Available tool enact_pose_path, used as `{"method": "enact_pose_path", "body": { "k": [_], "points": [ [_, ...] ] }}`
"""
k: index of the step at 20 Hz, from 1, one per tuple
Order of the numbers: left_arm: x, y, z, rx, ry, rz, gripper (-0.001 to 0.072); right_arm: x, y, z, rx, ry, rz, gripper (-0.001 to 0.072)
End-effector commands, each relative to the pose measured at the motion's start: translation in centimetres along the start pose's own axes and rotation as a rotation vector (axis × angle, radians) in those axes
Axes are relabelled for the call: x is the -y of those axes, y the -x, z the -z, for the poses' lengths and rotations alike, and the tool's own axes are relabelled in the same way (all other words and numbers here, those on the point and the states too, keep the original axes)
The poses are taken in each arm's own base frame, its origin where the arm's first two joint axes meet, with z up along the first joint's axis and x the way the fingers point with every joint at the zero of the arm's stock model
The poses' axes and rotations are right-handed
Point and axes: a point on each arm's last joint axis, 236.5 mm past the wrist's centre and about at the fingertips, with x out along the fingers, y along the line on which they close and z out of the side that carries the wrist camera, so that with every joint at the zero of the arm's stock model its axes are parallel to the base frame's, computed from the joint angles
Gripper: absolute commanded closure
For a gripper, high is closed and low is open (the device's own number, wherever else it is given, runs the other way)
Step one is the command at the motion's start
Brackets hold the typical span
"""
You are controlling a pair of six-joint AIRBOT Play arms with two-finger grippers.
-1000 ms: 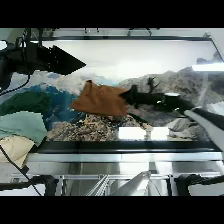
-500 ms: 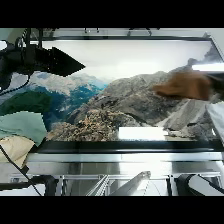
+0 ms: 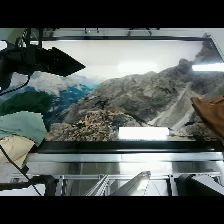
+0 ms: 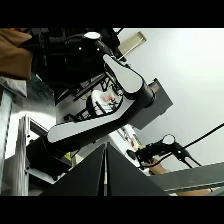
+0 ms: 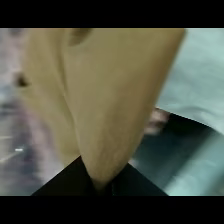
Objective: Fold the shirts.
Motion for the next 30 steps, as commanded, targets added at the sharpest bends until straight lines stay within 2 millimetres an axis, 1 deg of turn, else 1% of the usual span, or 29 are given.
{"method": "enact_pose_path", "body": {
  "k": [1, 2, 4, 5, 7, 8, 9, 10, 11, 12, 14, 15, 17, 18, 19, 21, 23, 24, 25, 26, 27, 28, 29, 30],
  "points": [
    [-0.8, 0.0, 0.4, -0.017, -0.001, -0.035, 0.0702, 9.9, 0.4, 2.8, -0.070, -0.055, 0.341, 0.0684],
    [-1.1, 0.0, 0.4, -0.018, 0.002, -0.044, 0.0702, 10.7, -0.1, 3.2, -0.072, -0.058, 0.358, 0.0684],
    [-1.1, 0.0, 0.3, -0.013, 0.001, -0.045, 0.0702, 11.4, -1.2, 3.7, -0.069, -0.080, 0.362, 0.0683],
    [-1.1, 0.0, 0.3, -0.013, 0.001, -0.045, 0.0702, 11.5, -1.6, 3.9, -0.077, -0.090, 0.356, 0.0673],
    [-1.1, 0.0, 0.3, -0.011, 0.001, -0.046, 0.0702, 11.6, -2.0, 4.1, -0.094, -0.100, 0.348, 0.0684],
    [-1.2, 0.0, 0.2, -0.007, 0.001, -0.049, 0.0702, 11.3, -2.2, 4.1, -0.091, -0.106, 0.333, 0.0684],
    [-1.3, 0.0, 0.1, -0.004, 0.002, -0.051, 0.0702, 10.2, -2.6, 3.8, -0.078, -0.125, 0.284, 0.0685],
    [-1.3, 0.0, 0.1, -0.003, 0.002, -0.052, 0.0702, 8.3, -3.0, 3.3, -0.060, -0.129, 0.203, 0.0685],
    [-1.3, 0.0, 0.1, -0.003, 0.001, -0.052, 0.0702, 5.3, -3.5, 2.7, -0.042, -0.123, 0.081, 0.0685],
    [-1.3, 0.0, 0.1, -0.003, 0.001, -0.052, 0.0702, 0.9, -3.7, 1.9, -0.018, -0.097, -0.080, 0.0685],
    [-1.3, 0.0, 0.0, 0.000, 0.001, -0.055, 0.0702, -7.4, -2.9, 0.6, 0.024, -0.024, -0.324, 0.0685],
    [-1.4, 0.0, 0.0, 0.001, 0.001, -0.055, 0.0702, -11.3, -2.2, 0.0, 0.038, 0.014, -0.413, 0.0685],
    [-1.3, 0.0, 0.0, 0.001, 0.001, -0.055, 0.0702, -18.3, -0.3, -1.3, 0.093, 0.100, -0.545, 0.0685],
    [-1.3, 0.0, 0.0, 0.001, 0.003, -0.055, 0.0702, -21.3, 0.9, -2.1, 0.129, 0.138, -0.599, 0.0685],
    [-1.3, 0.0, 0.0, 0.001, 0.004, -0.055, 0.0702, -24.3, 2.3, -3.1, 0.172, 0.179, -0.646, 0.0685],
    [-1.4, 0.0, -0.1, 0.002, 0.004, -0.056, 0.0702, -28.7, 5.3, -4.9, 0.250, 0.273, -0.699, 0.0685],
    [-1.4, 0.0, -0.1, 0.002, 0.004, -0.056, 0.0702, -31.6, 8.4, -6.9, 0.326, 0.334, -0.734, 0.0685],
    [-1.4, 0.0, 0.0, 0.002, 0.004, -0.056, 0.0702, -32.7, 9.8, -7.7, 0.359, 0.355, -0.747, 0.0685],
    [-1.4, 0.0, 0.0, 0.002, 0.004, -0.056, 0.0703, -33.4, 11.1, -8.3, 0.391, 0.380, -0.757, 0.0685],
    [-1.4, 0.0, 0.0, 0.001, 0.004, -0.056, 0.0702, -33.7, 12.2, -8.8, 0.413, 0.393, -0.760, 0.0685],
    [-1.3, 0.0, 0.0, 0.000, 0.004, -0.055, 0.0702, -33.6, 13.0, -9.2, 0.423, 0.381, -0.756, 0.0685],
    [-1.3, 0.0, 0.0, -0.001, 0.004, -0.055, 0.0702, -32.9, 13.3, -9.6, 0.428, 0.370, -0.736, 0.0685],
    [-1.3, 0.0, 0.0, -0.002, 0.004, -0.054, 0.0702, -31.9, 13.1, -9.7, 0.409, 0.365, -0.709, 0.0685],
    [-1.2, 0.0, 0.2, -0.007, 0.004, -0.050, 0.0702, -30.3, 12.2, -9.7, 0.378, 0.364, -0.651, 0.0685]
  ]
}}
